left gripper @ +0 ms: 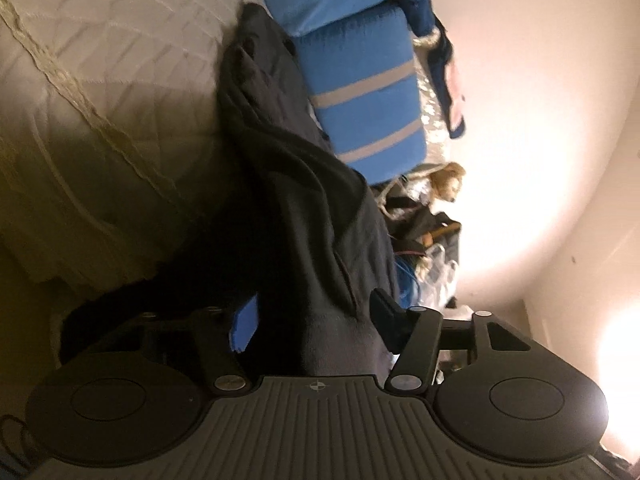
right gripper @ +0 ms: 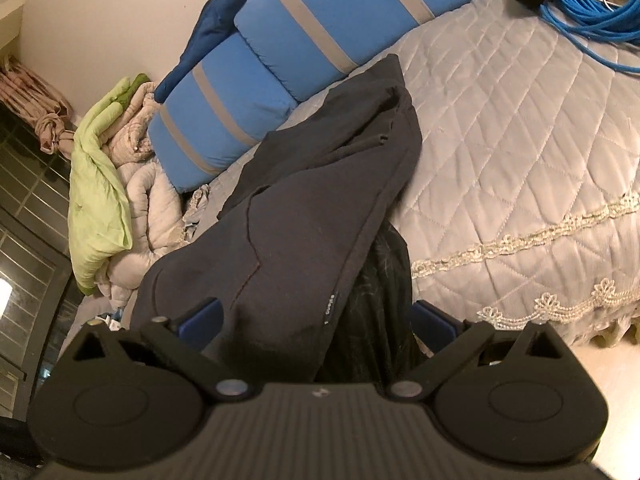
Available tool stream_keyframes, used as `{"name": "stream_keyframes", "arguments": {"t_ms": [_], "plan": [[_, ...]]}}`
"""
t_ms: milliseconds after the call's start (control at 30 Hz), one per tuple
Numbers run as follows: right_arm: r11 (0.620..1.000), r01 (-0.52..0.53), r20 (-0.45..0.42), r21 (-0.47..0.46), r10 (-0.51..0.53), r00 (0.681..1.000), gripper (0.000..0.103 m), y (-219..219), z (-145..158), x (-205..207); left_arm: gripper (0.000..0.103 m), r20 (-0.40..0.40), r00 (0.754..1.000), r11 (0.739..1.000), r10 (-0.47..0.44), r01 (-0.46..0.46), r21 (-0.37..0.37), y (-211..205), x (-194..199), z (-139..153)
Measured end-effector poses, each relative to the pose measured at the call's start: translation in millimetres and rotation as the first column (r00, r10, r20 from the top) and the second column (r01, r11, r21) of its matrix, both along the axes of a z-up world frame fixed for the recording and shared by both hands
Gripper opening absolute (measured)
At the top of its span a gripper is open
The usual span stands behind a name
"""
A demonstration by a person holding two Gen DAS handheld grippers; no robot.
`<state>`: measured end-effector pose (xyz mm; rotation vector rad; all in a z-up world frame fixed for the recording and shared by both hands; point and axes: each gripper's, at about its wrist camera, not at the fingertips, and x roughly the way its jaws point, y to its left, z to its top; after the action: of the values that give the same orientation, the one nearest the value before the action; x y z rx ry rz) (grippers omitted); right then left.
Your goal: Fold clothes
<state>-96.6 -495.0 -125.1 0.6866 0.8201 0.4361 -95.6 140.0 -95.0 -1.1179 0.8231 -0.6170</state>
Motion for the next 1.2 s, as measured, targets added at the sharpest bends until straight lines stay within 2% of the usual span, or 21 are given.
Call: {"name": "stream_keyframes", "arguments": {"t_ms": [67,133,200,367,667,767,933,1200], "plan": [[1.0,0.001,-0.002,0.01,-0.001,1.0,0.103,0,-2,-1,0.047,0.011,1.0,1.0,-0.02,0.02,-0.008,-5,-1,1],[1.0,0.002,-0.004,0.02,-0.002,1.0,0.103,-1,-3,-1,0.039,0.003,1.0,1.0,-0.018,0.018,0.003,-7,-3,0],[1.0,0.004,-0.006,0.029,-0.003,1.0,0.103,-1,-5,-2,0.022,-0.011,1.0,1.0,-0.009,0.009,0.011,-7,-4,0],[0.999,0.007,-0.011,0.054,-0.006,1.0,0.103,-2,-8,-4,0.011,-0.013,1.0,1.0,0.016,-0.016,-0.008,-4,-8,1],[0.994,0.015,-0.025,0.11,-0.013,1.0,0.103,-1,-19,-7,0.009,-0.004,1.0,1.0,0.02,-0.02,0.013,-6,-8,6],[0.985,-0.004,-0.033,0.172,0.01,0.999,0.101,0,-26,-9,0.009,-0.004,1.0,1.0,0.017,-0.017,0.013,-5,-8,7],[0.956,-0.023,-0.036,0.292,0.036,0.999,0.09,0,-41,-12,0.009,-0.003,1.0,1.0,0.017,-0.017,0.02,-5,-8,9],[0.894,0.066,-0.075,0.444,-0.036,0.997,0.075,-15,-60,-22,0.009,-0.008,1.0,0.999,0.023,-0.023,0.023,-7,-9,10]]}}
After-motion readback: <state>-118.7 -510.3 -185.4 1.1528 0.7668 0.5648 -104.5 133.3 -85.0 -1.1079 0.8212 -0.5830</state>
